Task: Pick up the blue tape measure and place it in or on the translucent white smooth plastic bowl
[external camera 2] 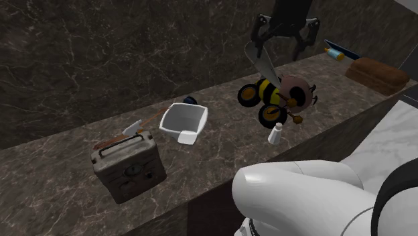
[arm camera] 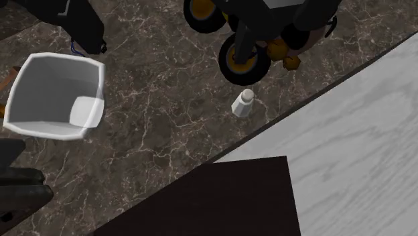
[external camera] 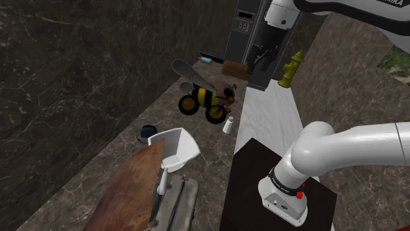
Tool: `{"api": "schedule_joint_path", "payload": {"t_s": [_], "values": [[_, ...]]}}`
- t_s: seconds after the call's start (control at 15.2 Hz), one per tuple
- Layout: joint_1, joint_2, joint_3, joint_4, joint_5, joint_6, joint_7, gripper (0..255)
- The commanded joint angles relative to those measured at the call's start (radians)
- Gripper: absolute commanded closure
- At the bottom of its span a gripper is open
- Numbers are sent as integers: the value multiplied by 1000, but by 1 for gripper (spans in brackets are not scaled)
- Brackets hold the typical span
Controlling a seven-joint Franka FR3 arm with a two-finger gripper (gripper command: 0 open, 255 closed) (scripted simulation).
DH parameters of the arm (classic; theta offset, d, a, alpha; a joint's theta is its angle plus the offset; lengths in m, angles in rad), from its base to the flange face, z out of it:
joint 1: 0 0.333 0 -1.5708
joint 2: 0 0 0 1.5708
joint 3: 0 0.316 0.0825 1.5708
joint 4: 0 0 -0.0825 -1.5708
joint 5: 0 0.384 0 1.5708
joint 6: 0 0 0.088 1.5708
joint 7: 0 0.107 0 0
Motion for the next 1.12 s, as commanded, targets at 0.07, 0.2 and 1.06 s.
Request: {"api": "schedule_joint_path", "payload": {"t_s": [0.07,0.2,1.06], "values": [[6,20,5,-11,4,30,0,0],[19,64,16,-29,12,89,-1,0],[95,433,87,-26,47,441,-13,0]]}}
